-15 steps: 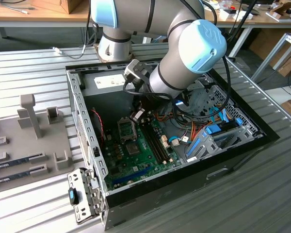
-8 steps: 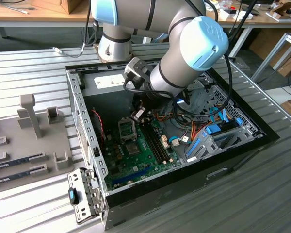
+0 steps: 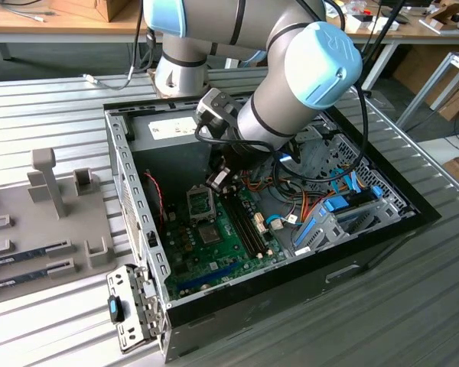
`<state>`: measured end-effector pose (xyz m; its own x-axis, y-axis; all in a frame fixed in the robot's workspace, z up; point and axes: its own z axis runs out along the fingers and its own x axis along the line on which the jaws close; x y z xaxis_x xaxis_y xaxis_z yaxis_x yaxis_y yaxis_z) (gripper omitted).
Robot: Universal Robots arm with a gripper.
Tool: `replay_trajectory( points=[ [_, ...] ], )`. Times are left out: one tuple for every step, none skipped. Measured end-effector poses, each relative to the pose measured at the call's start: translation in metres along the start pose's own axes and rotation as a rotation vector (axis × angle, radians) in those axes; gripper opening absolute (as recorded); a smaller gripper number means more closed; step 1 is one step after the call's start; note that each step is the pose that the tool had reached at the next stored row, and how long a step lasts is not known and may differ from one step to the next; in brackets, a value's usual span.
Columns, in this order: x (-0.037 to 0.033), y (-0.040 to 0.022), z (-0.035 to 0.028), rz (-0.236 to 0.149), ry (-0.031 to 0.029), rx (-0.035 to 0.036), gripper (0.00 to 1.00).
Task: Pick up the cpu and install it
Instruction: 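Close the cpu cover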
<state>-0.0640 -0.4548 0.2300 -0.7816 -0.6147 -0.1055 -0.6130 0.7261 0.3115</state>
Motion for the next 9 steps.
replay_trajectory(
  points=[
    [0.0,0.0,-0.0001,0.0,0.0002,0.0002,0.11],
    [0.0002,-0.0001,-0.0003,0.0,0.0005,0.0004,0.11],
    [0.0002,-0.0001,-0.0004,0.0,0.0004,0.0003,0.11],
    [0.0002,0.0,-0.0009,0.0,0.0005,0.0003,0.11],
    [0.0001,0.0002,-0.0015,0.0,0.0004,0.0004,0.11],
    [0.0001,0.0003,-0.0018,0.0,0.0004,0.0003,0.11],
    [0.0,0.0004,-0.0021,0.0,0.0003,0.0003,0.11],
    [0.0,0.0005,-0.0023,0.0,0.0001,0.0001,0.11],
    [0.0,0.0005,-0.0023,0.0,0.0,0.0001,0.11]
  ],
)
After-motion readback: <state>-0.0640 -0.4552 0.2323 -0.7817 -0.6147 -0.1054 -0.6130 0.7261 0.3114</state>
